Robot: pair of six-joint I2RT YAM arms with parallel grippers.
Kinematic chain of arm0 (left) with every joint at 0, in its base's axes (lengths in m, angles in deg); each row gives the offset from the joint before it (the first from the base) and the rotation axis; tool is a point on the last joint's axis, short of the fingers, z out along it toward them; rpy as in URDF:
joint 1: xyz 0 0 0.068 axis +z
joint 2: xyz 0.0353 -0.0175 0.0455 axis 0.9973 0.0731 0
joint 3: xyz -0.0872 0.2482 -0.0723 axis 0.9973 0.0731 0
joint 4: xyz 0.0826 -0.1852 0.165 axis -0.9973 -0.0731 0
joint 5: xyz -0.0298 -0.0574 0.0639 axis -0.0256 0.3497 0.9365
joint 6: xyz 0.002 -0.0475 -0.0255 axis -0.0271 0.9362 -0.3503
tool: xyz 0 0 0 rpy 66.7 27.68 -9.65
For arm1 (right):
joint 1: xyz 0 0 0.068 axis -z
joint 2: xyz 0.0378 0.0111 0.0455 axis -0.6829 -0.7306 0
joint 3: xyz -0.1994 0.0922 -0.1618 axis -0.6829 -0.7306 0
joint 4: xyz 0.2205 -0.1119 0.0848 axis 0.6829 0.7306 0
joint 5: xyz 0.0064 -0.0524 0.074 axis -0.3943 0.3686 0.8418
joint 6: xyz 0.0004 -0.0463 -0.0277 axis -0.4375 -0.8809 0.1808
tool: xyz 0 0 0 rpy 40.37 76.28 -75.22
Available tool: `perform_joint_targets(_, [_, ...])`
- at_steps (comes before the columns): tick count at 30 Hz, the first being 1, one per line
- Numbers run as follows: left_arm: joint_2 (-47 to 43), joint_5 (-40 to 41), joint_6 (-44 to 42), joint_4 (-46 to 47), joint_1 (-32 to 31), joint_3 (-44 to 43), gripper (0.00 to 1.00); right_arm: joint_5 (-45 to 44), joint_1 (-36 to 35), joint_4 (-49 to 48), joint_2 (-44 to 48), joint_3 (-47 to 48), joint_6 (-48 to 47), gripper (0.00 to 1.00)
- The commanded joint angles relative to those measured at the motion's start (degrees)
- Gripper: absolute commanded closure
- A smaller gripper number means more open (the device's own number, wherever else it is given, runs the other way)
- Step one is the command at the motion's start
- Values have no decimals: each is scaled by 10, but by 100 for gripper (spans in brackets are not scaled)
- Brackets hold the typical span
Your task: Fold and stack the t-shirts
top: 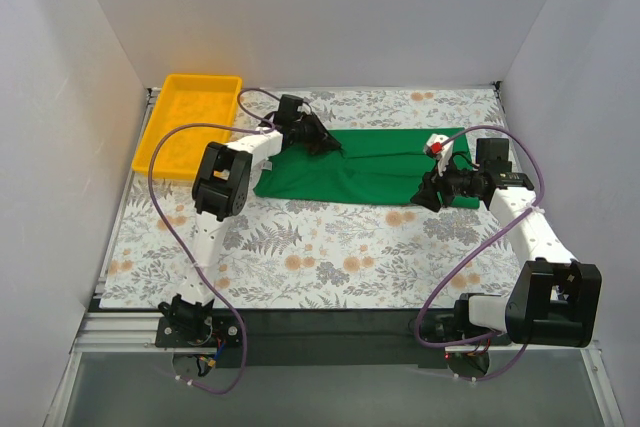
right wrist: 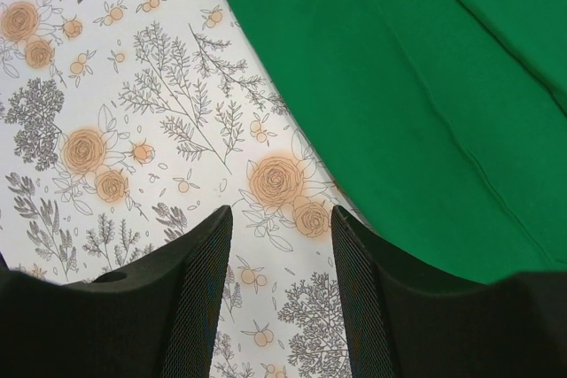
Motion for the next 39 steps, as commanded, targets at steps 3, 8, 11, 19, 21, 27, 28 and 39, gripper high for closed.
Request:
perform_joint_targets(3, [-7,-25,-18,0,-2,-31,85,21,3,-10,9,-7,6,44])
perform_joint_targets(8, [-16,-45,-45,17,-4,-49,63,20,3,-11,4,-7,6,44])
perform_joint_targets(11, [-37,-36,-74,21,-4,-61,57,18,3,-11,2,-9,6,44])
perform_joint_targets(19, [-192,21,-168,23,11,-3,49,15,4,-10,-1,-10,6,44])
perform_joint_targets(21, [-223,43,-168,21,15,35,46,16,5,-11,-3,-11,5,44])
perform_joint_targets(27, [-259,79,-129,-19,26,138,52,17,5,-11,-7,-11,7,44])
perform_joint_targets(28, [-259,84,-124,-22,28,146,54,17,5,-11,-7,-10,7,44])
perform_joint_targets(39, [-157,105,-71,-68,31,108,66,13,5,-10,-8,-9,7,44])
